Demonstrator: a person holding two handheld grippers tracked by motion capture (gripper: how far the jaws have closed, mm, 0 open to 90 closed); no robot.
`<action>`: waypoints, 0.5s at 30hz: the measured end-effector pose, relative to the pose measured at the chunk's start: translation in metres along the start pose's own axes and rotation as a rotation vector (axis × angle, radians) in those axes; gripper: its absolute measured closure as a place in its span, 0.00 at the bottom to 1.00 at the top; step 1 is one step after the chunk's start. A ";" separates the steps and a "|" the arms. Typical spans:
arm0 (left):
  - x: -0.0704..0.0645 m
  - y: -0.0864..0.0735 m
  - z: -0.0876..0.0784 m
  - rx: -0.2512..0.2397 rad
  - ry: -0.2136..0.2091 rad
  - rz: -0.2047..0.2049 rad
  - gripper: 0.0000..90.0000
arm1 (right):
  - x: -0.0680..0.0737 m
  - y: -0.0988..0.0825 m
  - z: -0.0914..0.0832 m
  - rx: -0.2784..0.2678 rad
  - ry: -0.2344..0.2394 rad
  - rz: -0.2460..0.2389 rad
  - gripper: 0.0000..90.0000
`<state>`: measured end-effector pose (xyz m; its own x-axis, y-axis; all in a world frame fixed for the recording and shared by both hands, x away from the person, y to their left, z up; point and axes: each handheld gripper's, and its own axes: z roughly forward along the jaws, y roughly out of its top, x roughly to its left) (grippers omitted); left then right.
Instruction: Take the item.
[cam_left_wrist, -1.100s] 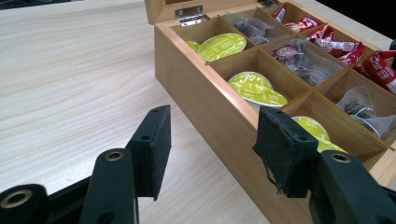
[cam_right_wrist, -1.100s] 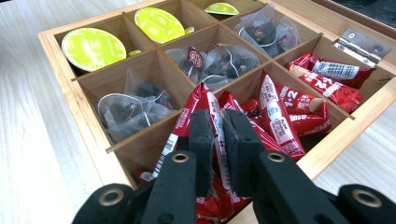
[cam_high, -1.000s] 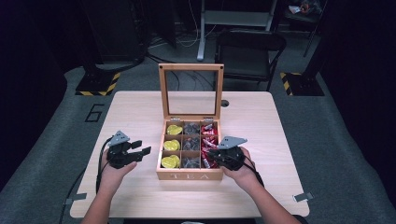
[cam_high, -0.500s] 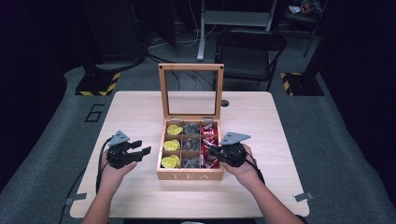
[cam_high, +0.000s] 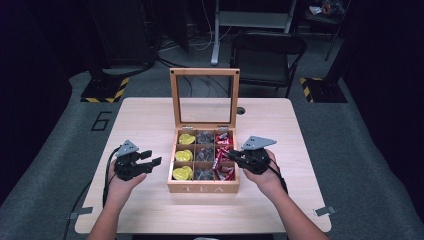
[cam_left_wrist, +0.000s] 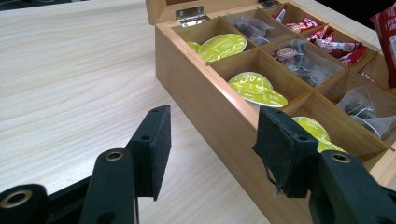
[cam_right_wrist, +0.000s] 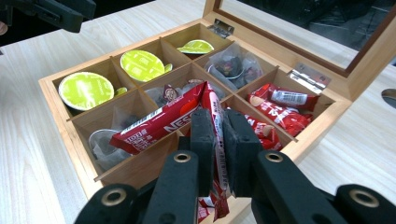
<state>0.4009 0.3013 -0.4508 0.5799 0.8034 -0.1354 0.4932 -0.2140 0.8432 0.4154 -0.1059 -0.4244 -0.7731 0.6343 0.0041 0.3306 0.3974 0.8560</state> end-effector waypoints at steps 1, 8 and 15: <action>0.000 0.000 0.000 0.000 0.000 0.000 0.51 | 0.000 0.000 -0.001 0.001 -0.004 0.007 0.92; 0.000 0.000 0.000 0.000 0.002 0.000 0.51 | -0.007 0.001 -0.007 -0.011 -0.022 0.011 0.92; 0.000 -0.001 0.001 0.001 0.003 -0.002 0.51 | -0.013 -0.001 -0.015 -0.021 -0.045 0.022 0.92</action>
<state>0.4012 0.3015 -0.4517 0.5771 0.8054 -0.1351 0.4950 -0.2135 0.8422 0.4171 -0.1243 -0.4180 -0.7407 0.6718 0.0000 0.3351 0.3695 0.8667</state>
